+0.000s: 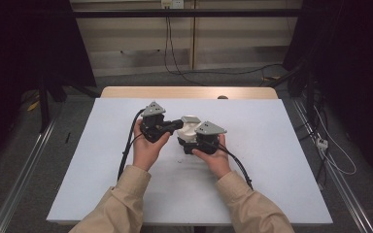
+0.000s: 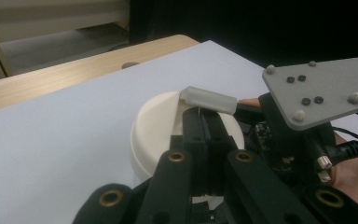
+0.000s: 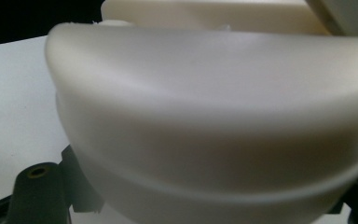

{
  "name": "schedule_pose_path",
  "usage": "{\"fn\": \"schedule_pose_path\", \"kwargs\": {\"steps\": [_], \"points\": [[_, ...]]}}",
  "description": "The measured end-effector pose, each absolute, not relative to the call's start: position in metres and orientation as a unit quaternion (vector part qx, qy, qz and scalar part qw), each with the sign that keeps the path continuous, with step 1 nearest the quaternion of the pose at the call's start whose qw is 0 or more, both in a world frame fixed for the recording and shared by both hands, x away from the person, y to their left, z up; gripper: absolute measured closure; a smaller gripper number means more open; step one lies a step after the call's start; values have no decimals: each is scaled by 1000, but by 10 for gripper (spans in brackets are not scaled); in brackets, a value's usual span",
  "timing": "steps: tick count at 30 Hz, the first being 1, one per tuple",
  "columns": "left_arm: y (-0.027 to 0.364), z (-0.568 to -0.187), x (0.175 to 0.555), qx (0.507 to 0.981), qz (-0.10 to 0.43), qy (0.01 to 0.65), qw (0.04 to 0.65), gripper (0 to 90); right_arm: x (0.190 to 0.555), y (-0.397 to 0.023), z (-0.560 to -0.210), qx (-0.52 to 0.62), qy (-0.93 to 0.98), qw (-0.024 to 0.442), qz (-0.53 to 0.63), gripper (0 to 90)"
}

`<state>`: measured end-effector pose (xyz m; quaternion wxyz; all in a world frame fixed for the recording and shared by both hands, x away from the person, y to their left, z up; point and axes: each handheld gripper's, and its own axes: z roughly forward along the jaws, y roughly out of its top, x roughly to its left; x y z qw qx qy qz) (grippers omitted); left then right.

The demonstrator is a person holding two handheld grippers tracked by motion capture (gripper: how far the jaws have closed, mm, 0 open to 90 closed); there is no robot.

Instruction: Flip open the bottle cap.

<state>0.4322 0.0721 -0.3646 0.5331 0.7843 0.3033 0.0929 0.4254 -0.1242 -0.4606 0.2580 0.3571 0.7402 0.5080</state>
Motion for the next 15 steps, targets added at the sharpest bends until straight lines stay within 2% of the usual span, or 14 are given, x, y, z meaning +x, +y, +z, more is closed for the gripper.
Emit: {"fn": "schedule_pose_path", "kwargs": {"steps": [15], "points": [[68, -359, 435, 784, 97, 303, 533, 900, 425, -124, -461, 358, 739, 257, 509, 188]]}}
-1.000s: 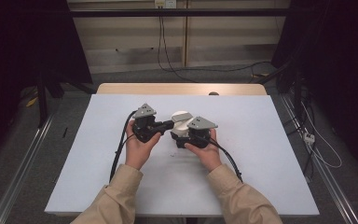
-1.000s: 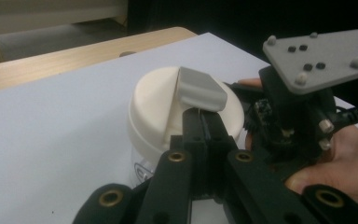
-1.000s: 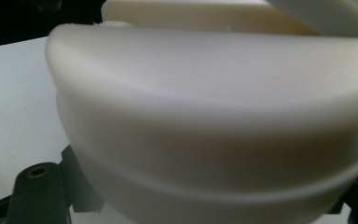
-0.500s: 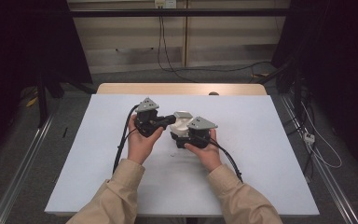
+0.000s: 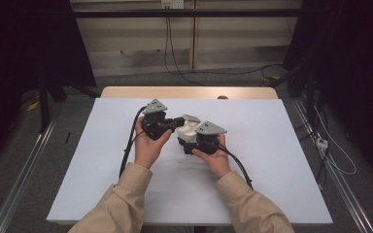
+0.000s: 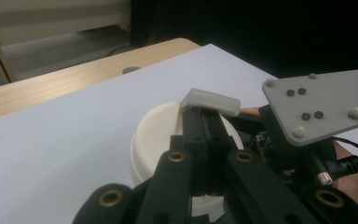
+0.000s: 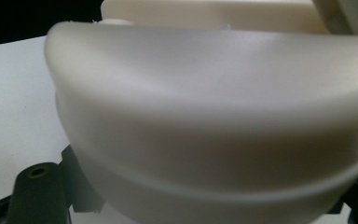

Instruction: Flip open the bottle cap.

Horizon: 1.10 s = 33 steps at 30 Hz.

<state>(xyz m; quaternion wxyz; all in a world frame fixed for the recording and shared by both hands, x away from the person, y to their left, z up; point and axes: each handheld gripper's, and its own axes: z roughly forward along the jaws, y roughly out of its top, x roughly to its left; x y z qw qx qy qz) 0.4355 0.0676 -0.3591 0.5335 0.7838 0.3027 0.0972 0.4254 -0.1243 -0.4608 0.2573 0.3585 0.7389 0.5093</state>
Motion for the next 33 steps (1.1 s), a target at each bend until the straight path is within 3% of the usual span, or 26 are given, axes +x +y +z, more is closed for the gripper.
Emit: {"fn": "schedule_pose_path", "kwargs": {"steps": [33], "points": [[52, -349, 441, 790, 100, 291, 531, 900, 425, -125, -461, 357, 741, 257, 508, 188]]}}
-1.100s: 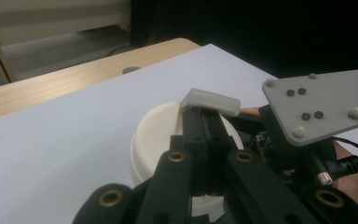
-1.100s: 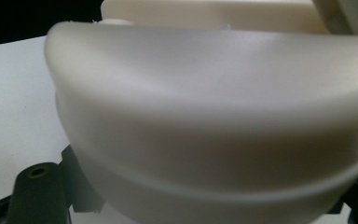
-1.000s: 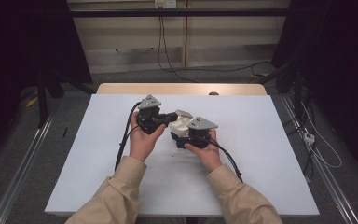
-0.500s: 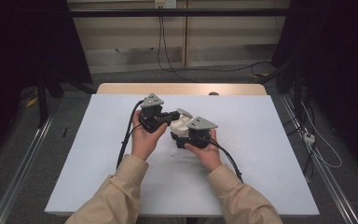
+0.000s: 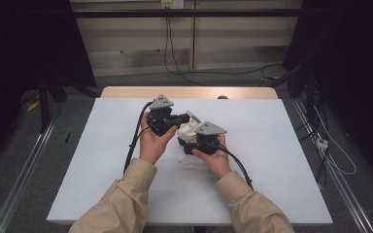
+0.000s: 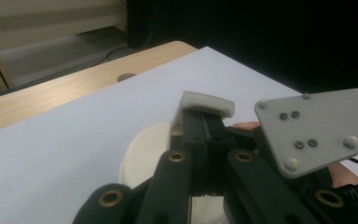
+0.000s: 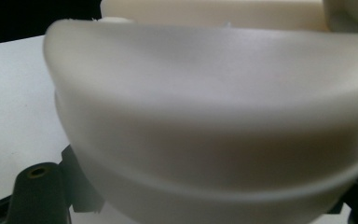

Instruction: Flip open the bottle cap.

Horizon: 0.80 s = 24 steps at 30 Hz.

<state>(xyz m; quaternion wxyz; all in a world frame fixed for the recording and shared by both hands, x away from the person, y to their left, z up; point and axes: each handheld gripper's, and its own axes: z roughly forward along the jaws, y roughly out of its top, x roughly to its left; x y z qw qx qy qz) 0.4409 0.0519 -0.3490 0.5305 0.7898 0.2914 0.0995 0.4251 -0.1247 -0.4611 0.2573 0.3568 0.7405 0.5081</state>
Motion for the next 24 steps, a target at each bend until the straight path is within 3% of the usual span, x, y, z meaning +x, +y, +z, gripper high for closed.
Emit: {"fn": "schedule_pose_path", "kwargs": {"steps": [24], "points": [[41, -345, 447, 791, 100, 289, 530, 900, 425, -125, -462, 356, 740, 257, 509, 187]]}}
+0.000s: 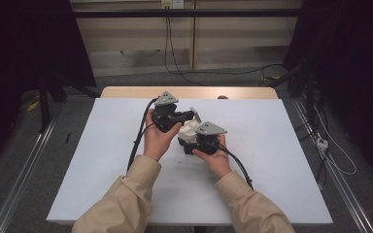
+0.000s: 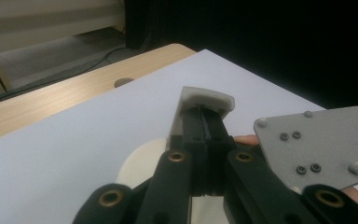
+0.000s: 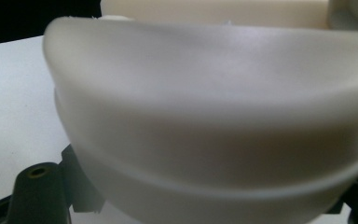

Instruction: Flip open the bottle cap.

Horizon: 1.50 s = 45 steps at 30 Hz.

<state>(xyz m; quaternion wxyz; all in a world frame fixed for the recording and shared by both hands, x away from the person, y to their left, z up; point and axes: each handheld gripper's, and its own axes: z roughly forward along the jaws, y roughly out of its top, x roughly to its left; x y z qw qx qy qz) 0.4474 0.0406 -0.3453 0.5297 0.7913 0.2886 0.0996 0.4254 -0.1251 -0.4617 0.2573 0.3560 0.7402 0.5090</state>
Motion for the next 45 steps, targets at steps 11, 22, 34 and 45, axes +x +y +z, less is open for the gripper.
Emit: {"fn": "schedule_pose_path", "kwargs": {"steps": [11, 22, 34, 45], "points": [[36, -344, 450, 791, 100, 290, 530, 900, 425, -125, -462, 356, 741, 258, 508, 188], [34, -344, 452, 790, 100, 292, 530, 900, 425, -125, -462, 355, 741, 259, 508, 188], [30, -342, 455, 793, 102, 287, 527, 900, 425, -125, -462, 355, 741, 259, 508, 188], [26, -340, 458, 795, 101, 288, 524, 900, 426, -125, -462, 355, 741, 259, 507, 187]]}}
